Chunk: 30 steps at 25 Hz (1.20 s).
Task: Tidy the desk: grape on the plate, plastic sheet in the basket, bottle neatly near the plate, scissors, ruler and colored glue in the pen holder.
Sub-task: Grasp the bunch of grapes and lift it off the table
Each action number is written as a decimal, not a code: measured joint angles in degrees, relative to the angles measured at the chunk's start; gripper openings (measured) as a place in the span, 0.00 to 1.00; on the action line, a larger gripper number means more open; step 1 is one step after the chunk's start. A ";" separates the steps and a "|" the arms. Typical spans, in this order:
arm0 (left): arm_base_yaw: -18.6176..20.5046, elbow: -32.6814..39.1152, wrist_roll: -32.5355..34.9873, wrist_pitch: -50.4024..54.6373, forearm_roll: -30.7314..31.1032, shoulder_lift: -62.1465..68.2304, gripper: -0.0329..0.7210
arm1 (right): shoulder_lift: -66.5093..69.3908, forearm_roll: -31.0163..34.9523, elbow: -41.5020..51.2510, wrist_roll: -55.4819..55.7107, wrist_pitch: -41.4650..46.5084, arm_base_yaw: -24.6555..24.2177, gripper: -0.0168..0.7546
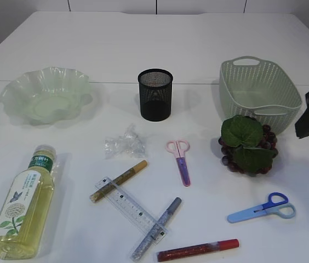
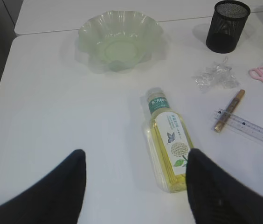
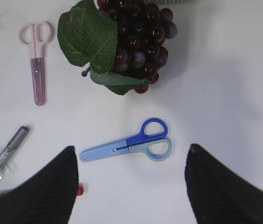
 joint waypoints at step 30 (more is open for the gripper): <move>0.00 -0.46 0.00 -0.66 -9.82 9.24 0.69 | 25.83 7.46 -7.72 -4.23 -11.49 0.37 0.74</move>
